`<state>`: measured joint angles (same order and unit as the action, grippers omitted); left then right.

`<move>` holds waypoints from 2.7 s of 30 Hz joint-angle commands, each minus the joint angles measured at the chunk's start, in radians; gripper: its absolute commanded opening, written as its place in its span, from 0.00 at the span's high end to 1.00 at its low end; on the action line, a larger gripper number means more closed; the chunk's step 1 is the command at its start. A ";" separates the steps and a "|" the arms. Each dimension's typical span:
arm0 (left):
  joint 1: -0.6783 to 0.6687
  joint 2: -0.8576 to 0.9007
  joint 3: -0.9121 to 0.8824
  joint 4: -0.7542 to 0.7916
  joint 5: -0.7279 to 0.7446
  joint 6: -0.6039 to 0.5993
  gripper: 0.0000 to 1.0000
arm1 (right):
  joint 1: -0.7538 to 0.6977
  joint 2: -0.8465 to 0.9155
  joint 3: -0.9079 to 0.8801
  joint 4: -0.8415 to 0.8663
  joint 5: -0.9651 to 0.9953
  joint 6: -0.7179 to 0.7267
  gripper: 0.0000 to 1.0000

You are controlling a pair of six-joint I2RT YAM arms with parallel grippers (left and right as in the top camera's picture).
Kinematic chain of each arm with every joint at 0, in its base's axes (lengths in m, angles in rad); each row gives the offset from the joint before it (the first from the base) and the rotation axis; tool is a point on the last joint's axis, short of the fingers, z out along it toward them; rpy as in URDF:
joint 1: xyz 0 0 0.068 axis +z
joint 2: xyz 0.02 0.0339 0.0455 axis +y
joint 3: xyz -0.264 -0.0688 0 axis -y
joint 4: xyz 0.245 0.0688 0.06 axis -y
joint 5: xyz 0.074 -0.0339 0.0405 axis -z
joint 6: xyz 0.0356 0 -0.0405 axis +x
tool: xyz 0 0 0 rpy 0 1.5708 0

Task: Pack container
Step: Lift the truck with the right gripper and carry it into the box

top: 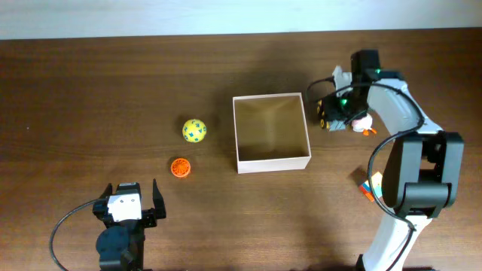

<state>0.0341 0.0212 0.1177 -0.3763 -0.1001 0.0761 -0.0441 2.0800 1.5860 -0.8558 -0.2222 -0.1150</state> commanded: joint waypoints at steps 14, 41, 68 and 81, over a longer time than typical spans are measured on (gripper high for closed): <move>0.004 -0.011 -0.004 0.002 0.015 0.016 0.01 | 0.032 -0.006 0.354 -0.341 -0.028 -0.072 0.48; 0.004 -0.011 -0.004 0.002 0.015 0.016 0.01 | 0.502 -0.005 0.423 -0.251 0.091 0.073 0.48; 0.004 -0.011 -0.004 0.002 0.015 0.016 0.01 | 0.593 0.157 0.408 -0.160 0.254 0.436 0.48; 0.004 -0.011 -0.004 0.002 0.015 0.016 0.01 | 0.600 0.199 0.398 -0.174 0.226 0.449 0.48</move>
<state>0.0341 0.0212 0.1177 -0.3763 -0.1001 0.0761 0.5434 2.2223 1.9953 -1.0130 0.0219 0.3241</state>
